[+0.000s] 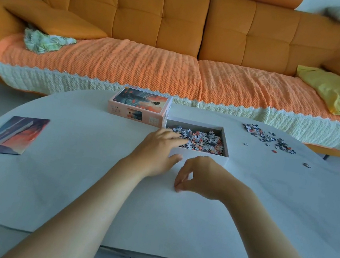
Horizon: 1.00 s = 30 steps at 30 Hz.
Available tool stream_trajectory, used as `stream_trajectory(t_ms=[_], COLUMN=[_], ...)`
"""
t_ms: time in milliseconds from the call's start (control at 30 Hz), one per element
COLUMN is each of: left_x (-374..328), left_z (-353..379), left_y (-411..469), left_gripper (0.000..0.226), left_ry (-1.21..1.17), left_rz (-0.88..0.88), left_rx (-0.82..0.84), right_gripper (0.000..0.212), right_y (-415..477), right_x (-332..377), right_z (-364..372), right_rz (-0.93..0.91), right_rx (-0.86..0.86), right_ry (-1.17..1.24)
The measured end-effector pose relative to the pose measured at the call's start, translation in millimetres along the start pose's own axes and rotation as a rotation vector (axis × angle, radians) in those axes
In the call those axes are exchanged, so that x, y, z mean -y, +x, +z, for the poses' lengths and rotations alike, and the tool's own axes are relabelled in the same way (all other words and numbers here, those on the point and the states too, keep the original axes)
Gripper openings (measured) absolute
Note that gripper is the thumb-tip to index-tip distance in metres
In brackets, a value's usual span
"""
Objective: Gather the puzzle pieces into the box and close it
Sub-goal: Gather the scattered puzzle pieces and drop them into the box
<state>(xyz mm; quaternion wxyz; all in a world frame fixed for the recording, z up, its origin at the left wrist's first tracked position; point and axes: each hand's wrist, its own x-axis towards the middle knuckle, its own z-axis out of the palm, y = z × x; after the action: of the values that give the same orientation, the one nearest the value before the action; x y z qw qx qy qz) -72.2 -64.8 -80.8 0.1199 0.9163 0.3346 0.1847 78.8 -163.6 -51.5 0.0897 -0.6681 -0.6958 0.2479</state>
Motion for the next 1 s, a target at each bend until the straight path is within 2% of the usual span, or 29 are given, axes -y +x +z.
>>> stream_trajectory(t_ms=[100,133,267,367,500,600,667,767,867,1000], left_x=[-1.7,-2.4,-8.3,-8.8,-8.8,-9.3,-8.5,-8.9,-12.6,-14.3], left_z=[-1.6,-1.4,-3.1,-2.0,1.9,1.7,1.0,-0.6,0.9,3.8], left_y=[-1.0,-0.9,1.8,7.5,11.9,11.5,11.4,11.0,10.0,9.4], left_gripper=[0.045,0.043,0.043,0.05,0.054,0.055,0.057,0.06,0.065,0.072], left_ry=[0.02,0.027,0.047,0.123,0.154,0.128,0.128,0.14,0.142,0.211], left_rz=[0.017,0.028,0.052,0.004,0.011,0.032,0.038,0.028,0.029,0.024], left_rx=[-0.015,-0.024,0.007,0.078,0.026,-0.035,0.008,0.056,0.052,0.138], right_gripper=[0.003,0.004,0.003,0.006,0.019,0.033,0.045,0.051,0.052,0.061], right_y=[-1.8,-1.9,2.4,9.8,20.6,19.6,20.0,21.3,20.0,18.2], right_x=[-0.3,-1.9,-11.4,-21.1,-37.1,-34.7,-36.1,-39.8,-39.0,-38.2], right_z=[-1.6,-2.8,-18.1,-25.4,-18.3,-12.9,-10.5,-14.1,-13.4,-8.7], right_rz=[0.018,0.02,0.103,0.169,0.006,-0.101,-0.045,0.082,0.033,0.022], right_rx=[0.014,-0.027,-0.504,-0.681,-0.631,-0.439,-0.335,-0.288,-0.308,-0.234], right_ry=[0.025,0.041,0.073,0.003,-0.154,-0.127,-0.211,-0.377,-0.34,-0.372])
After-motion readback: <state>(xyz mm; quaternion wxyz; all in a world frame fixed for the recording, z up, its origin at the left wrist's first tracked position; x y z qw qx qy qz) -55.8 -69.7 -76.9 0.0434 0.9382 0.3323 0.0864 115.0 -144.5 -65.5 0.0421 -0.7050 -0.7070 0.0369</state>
